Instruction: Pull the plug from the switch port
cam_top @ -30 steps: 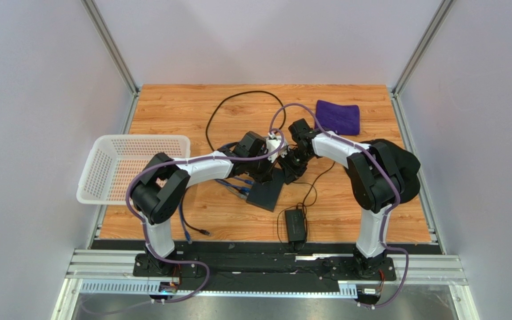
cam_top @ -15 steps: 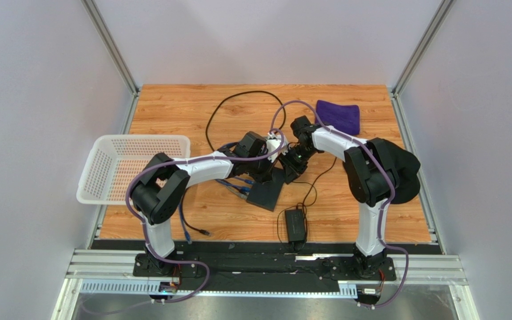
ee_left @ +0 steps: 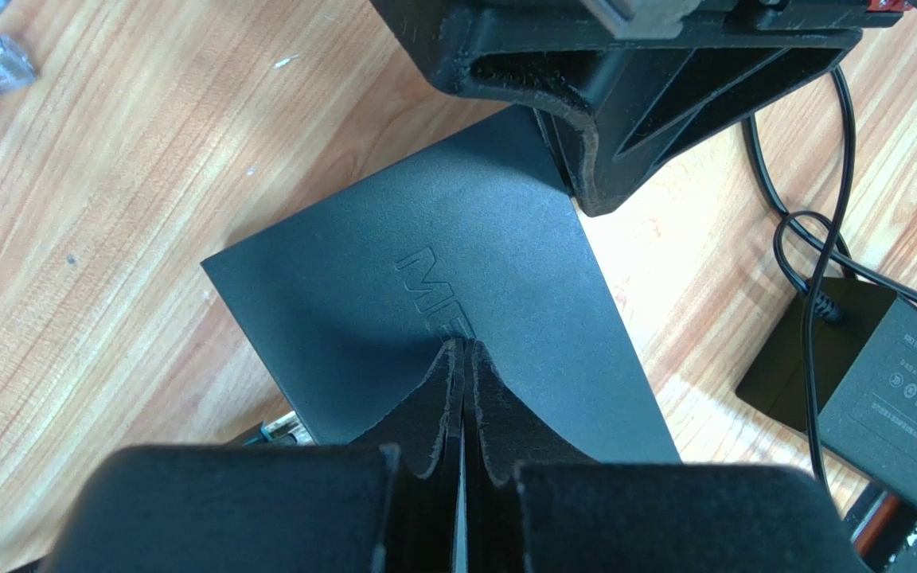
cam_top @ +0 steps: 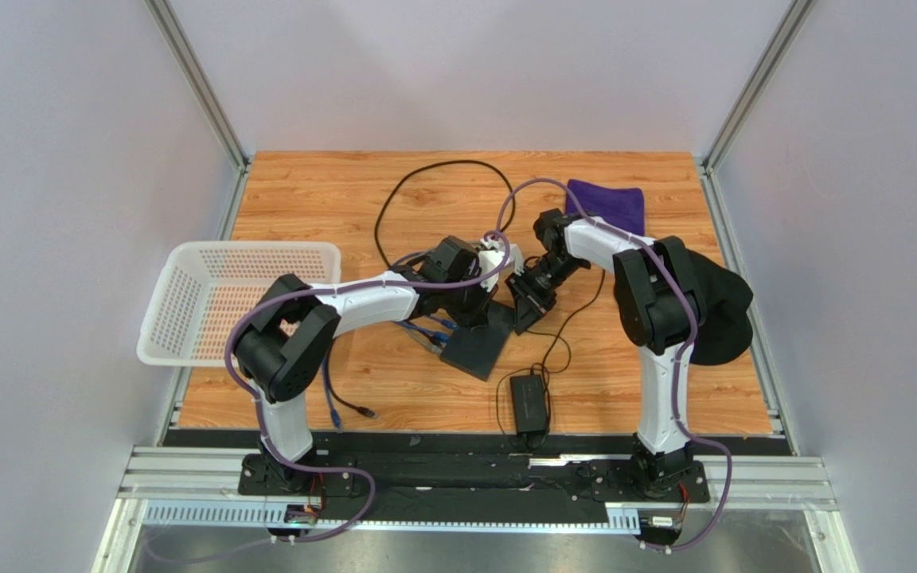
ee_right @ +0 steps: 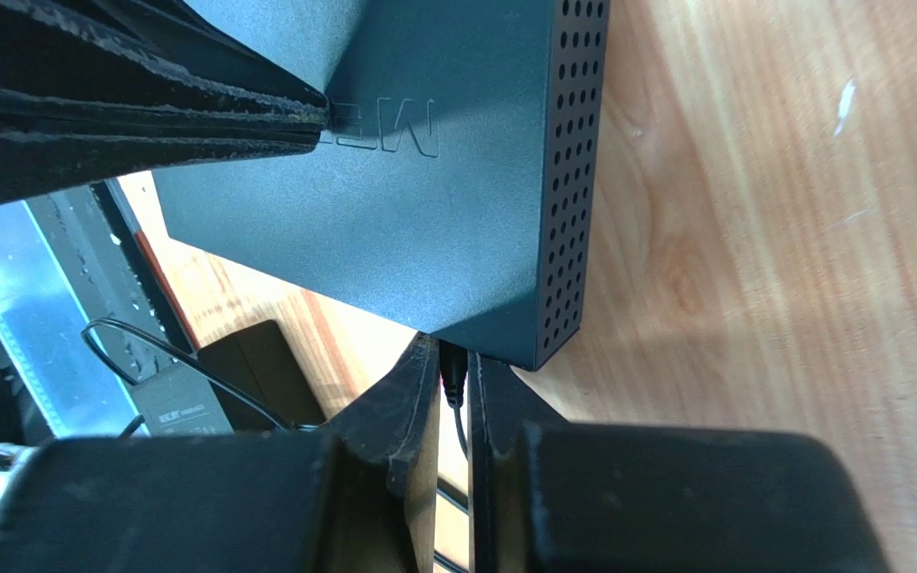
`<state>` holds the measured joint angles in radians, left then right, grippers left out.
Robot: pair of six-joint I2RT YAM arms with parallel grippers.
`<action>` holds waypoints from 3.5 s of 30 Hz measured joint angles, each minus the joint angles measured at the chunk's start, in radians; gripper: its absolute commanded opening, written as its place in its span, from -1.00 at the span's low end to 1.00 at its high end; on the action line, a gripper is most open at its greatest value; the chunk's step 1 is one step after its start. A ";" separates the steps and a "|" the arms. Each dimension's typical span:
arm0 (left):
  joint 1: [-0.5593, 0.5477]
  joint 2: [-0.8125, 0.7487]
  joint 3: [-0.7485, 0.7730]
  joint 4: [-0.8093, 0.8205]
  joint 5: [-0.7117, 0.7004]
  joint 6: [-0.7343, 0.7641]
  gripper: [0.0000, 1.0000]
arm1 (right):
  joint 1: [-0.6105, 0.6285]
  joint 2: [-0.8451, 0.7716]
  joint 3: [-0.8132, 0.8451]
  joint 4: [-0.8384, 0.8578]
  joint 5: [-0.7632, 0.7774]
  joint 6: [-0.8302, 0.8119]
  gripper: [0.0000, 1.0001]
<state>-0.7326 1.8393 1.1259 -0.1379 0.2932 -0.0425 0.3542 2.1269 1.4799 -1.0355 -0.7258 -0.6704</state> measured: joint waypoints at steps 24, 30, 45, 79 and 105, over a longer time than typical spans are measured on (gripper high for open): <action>-0.003 0.016 0.033 -0.011 -0.032 0.013 -1.00 | 0.061 -0.302 -0.343 0.327 0.320 0.493 -1.00; 0.030 -0.067 0.020 -0.104 -0.056 0.080 -1.00 | -0.020 -0.324 -0.296 0.296 0.451 0.450 -1.00; 0.211 -0.420 -0.068 -0.125 -0.058 0.035 -1.00 | -0.266 -0.348 -0.074 0.166 0.577 0.403 1.00; 0.466 -0.480 -0.101 -0.190 -0.138 0.018 -1.00 | 0.407 -0.440 -0.329 0.029 0.251 -0.198 0.32; 0.472 -0.426 -0.102 -0.171 -0.089 -0.018 -1.00 | 0.274 -0.520 -0.443 0.063 0.337 -0.243 0.01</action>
<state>-0.2611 1.4128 1.0237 -0.3092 0.2043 -0.0608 0.6281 1.6073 1.0367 -0.9726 -0.3885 -0.9131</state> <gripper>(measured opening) 0.007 0.536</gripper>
